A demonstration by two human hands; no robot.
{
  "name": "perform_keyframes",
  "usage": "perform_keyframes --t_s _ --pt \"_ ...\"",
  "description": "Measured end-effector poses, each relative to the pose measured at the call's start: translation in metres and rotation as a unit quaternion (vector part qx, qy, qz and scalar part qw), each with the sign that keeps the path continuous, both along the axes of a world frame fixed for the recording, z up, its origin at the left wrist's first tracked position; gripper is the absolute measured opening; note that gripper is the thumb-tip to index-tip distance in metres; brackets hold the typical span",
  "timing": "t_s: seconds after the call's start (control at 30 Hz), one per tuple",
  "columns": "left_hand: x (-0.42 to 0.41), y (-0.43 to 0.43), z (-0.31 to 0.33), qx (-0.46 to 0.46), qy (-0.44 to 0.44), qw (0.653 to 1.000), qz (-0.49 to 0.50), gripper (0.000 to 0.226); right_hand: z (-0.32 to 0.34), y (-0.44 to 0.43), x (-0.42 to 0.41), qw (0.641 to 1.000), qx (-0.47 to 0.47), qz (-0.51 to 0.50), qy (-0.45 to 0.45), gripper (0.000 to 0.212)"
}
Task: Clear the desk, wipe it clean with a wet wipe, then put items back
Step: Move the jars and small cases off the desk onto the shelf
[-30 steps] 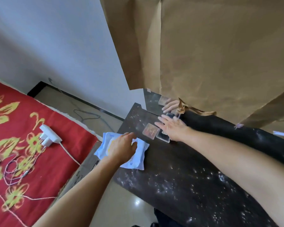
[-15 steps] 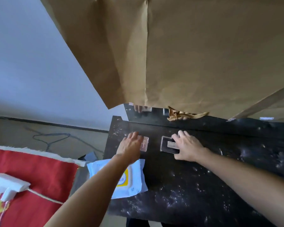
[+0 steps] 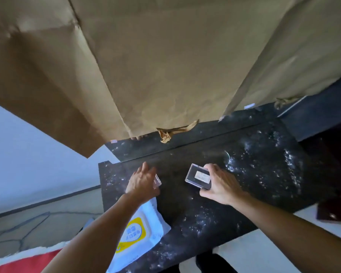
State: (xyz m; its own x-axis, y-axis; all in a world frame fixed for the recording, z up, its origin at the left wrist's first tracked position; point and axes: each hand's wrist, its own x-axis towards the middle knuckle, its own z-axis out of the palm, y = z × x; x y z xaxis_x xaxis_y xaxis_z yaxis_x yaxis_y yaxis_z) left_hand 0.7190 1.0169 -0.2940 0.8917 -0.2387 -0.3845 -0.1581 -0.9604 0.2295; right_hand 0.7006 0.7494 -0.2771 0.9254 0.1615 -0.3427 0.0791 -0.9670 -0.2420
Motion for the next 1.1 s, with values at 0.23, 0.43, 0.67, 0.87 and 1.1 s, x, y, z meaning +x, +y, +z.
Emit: perform_keyframes --t_s 0.23,0.43,0.67,0.87,1.1 --pt "0.004 -0.086 0.053 -0.051 -0.053 0.996 -0.060 0.055 0.043 -0.074 -0.046 0.995 0.006 -0.097 -0.037 0.074" --pt "-0.021 -0.208 0.100 -0.101 -0.109 0.979 -0.139 0.060 0.078 -0.181 -0.098 0.984 -0.004 -0.165 -0.063 0.073" --pt "-0.066 -0.368 0.137 -0.134 -0.144 0.963 -0.182 0.059 0.116 -0.326 -0.163 0.968 -0.013 -0.226 -0.103 0.076" --pt "-0.074 -0.477 0.179 -0.172 -0.167 0.946 -0.219 0.065 0.138 -0.421 -0.202 0.950 0.002 -0.282 -0.132 0.073" --pt "-0.016 -0.578 0.233 -0.211 -0.264 0.917 -0.214 0.067 0.158 -0.495 -0.175 0.936 0.035 -0.305 -0.172 0.075"
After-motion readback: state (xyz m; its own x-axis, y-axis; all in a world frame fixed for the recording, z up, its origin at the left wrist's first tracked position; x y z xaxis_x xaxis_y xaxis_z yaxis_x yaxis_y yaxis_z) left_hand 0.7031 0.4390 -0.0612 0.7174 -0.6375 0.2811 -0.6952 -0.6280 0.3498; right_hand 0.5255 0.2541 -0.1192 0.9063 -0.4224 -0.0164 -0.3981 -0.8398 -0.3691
